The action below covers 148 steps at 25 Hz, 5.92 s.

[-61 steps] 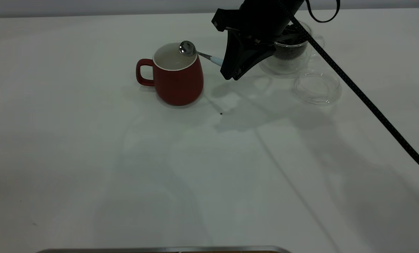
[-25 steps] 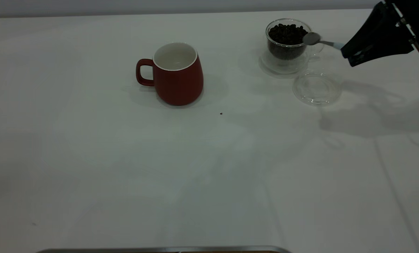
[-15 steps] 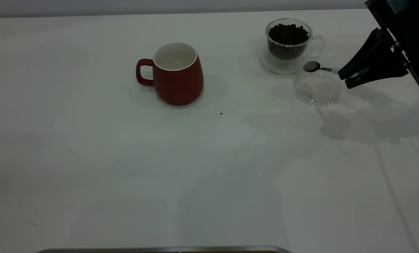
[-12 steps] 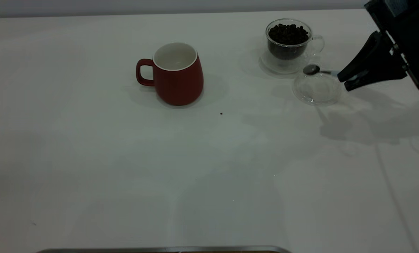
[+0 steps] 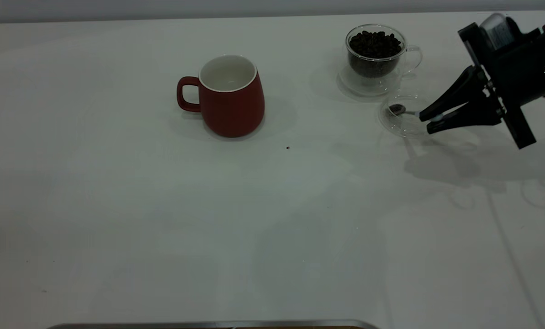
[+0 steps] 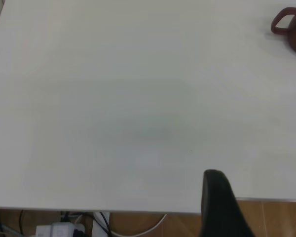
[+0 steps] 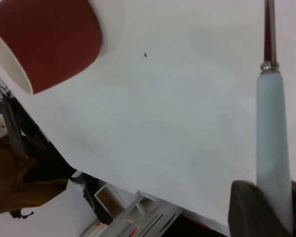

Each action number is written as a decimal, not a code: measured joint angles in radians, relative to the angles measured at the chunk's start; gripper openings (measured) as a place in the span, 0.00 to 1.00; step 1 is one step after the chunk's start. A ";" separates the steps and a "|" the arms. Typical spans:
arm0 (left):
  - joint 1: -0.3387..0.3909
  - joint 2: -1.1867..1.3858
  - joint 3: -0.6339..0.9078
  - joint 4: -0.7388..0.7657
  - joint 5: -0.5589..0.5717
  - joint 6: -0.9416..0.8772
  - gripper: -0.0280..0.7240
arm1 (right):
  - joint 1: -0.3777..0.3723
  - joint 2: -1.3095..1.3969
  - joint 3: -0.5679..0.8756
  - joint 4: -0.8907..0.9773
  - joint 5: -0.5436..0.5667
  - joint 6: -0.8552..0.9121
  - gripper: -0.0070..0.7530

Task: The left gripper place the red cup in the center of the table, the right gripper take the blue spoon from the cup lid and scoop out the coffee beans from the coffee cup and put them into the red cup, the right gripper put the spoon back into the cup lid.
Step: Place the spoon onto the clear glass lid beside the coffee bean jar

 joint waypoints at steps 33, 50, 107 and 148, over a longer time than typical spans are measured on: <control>0.000 0.000 0.000 0.000 0.000 -0.002 0.66 | 0.000 0.076 0.000 0.197 -0.016 -0.104 0.16; 0.000 0.000 0.000 0.000 0.000 -0.002 0.66 | 0.000 0.076 0.000 0.200 -0.018 -0.104 0.16; 0.000 0.000 0.000 0.000 0.000 -0.002 0.66 | 0.011 0.252 0.000 0.478 0.153 -0.230 0.18; 0.000 0.000 0.000 0.000 0.000 -0.002 0.66 | 0.011 0.096 0.003 0.261 0.147 -0.194 0.36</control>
